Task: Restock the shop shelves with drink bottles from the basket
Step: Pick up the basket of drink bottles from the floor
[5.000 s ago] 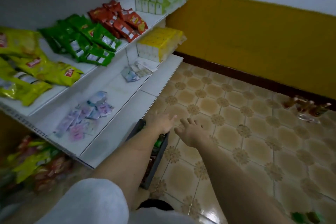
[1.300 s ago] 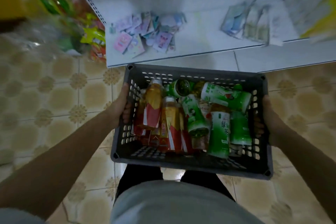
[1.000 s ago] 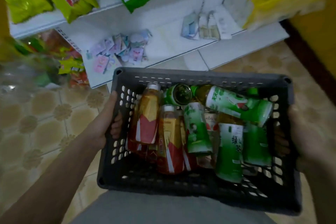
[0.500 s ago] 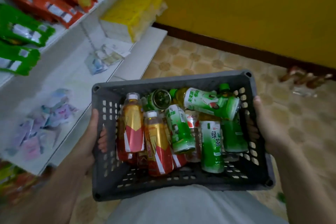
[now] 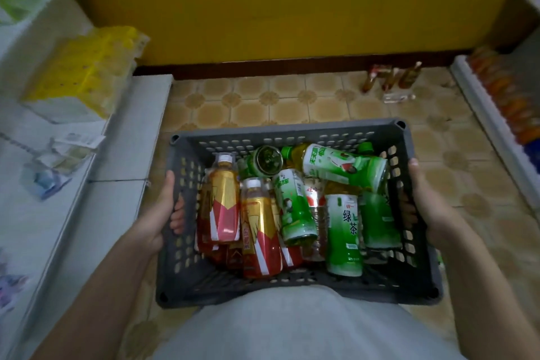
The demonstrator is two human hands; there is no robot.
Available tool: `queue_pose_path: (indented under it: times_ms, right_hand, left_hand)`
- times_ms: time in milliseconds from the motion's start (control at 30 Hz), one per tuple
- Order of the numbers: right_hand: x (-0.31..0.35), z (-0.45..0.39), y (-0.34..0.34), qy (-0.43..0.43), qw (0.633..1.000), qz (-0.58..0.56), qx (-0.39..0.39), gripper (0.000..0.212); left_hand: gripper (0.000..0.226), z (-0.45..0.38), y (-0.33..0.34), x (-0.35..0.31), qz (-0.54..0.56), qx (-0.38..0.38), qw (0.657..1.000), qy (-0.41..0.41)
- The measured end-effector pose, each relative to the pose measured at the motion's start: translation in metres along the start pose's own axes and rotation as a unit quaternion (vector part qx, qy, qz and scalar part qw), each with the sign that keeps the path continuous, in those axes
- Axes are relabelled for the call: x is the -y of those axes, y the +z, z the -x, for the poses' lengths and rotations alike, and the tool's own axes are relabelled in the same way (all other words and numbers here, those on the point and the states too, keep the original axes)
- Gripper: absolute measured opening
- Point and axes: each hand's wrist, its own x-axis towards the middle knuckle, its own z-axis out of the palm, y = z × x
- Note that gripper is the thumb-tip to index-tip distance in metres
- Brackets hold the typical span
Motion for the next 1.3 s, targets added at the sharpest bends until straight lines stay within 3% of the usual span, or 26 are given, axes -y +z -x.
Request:
queue_pose_path:
  times_ms: [333,533,933,1100,1300]
  right_hand:
    - [0.018,-0.054,-0.108,0.018,0.994,-0.061,-0.09,0.063]
    - [0.036,-0.099,-0.138,0.044,0.985,-0.085,-0.145,0.065]
    - [0.129,-0.238,-0.172,0.093,0.944,-0.154,-0.278,0.068]
    - [0.166,-0.277,-0.198,0.098,0.935,-0.143,-0.308,0.071]
    - [0.169,-0.336,-0.253,0.127,0.908,-0.184,-0.355,0.067]
  left_hand:
    - [0.067,-0.059,0.145,-0.122,-0.081,0.083,0.993,0.033]
    - [0.066,-0.121,0.218,-0.19,-0.133,0.132,0.982,0.034]
    - [0.067,-0.292,0.379,-0.387,-0.227,0.244,0.941,0.065]
    - [0.068,-0.334,0.434,-0.429,-0.239,0.26,0.934,0.053]
    - [0.068,-0.369,0.548,-0.486,-0.285,0.298,0.908,0.067]
